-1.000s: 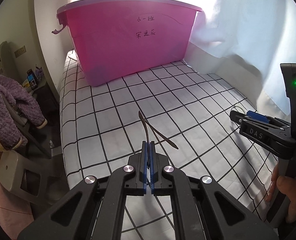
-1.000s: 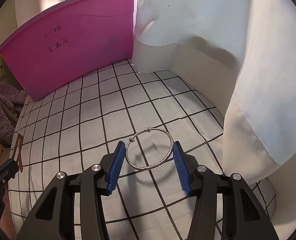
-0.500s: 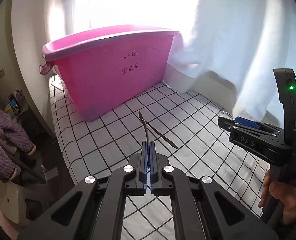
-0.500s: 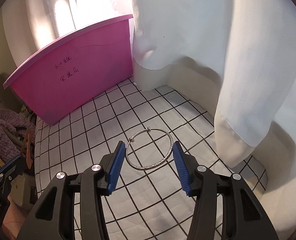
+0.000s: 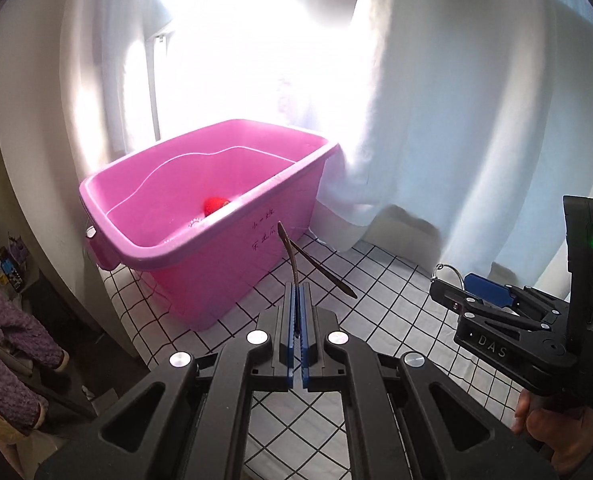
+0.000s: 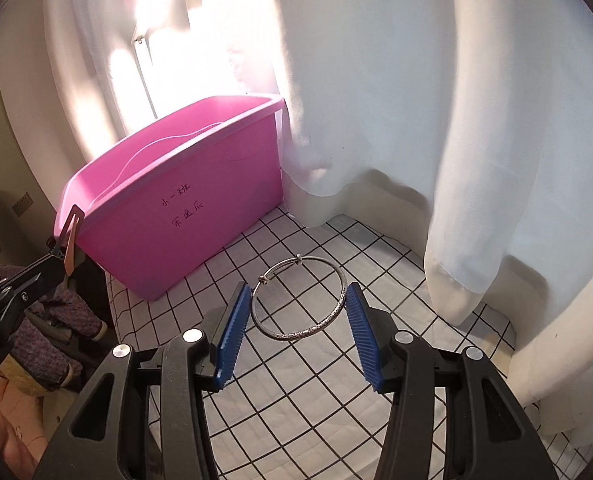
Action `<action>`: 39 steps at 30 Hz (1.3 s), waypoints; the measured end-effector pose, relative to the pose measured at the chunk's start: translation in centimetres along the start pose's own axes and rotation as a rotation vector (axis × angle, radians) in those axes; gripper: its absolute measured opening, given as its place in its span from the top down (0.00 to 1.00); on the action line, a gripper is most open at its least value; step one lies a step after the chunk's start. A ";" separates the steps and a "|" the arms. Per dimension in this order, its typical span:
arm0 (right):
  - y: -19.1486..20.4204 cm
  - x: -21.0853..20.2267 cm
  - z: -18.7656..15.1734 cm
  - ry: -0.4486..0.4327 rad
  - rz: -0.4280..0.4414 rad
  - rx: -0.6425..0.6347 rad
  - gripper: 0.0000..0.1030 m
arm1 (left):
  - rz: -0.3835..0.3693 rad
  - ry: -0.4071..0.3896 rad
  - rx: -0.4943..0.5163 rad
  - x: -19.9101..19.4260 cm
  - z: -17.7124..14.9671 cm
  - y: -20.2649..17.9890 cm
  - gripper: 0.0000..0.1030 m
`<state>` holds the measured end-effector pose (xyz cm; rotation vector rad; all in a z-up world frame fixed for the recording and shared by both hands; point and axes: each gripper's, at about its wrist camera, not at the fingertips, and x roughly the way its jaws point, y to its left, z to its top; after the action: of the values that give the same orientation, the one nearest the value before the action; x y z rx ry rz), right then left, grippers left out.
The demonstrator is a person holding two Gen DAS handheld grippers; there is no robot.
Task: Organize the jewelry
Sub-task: 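Lift the glasses and bangle and carry both over the pink tub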
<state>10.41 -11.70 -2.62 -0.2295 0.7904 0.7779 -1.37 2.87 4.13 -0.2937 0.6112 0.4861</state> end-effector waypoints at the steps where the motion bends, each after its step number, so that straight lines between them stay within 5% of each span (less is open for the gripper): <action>1: 0.3 -0.4 0.4 -0.012 0.011 -0.010 0.54 | 0.004 -0.010 0.004 -0.2 0.4 0.0 0.97; 9: 2.3 -2.2 4.3 -0.094 0.122 -0.034 0.54 | 0.072 -0.020 -0.034 -0.9 4.3 2.4 0.97; 18: 7.0 -0.2 9.1 -0.137 0.150 -0.053 0.54 | 0.102 -0.048 0.019 0.8 8.5 7.9 0.97; 30: 14.5 6.0 15.4 -0.165 0.101 0.091 0.54 | -0.020 0.012 0.134 8.9 14.4 17.6 0.97; 39: 17.4 11.7 18.1 -0.031 0.062 0.086 0.54 | -0.083 0.176 0.161 15.4 15.5 20.6 0.97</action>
<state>13.42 15.24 3.29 -0.1164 0.8032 0.8017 6.31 31.91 4.36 -0.2095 0.8016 0.3307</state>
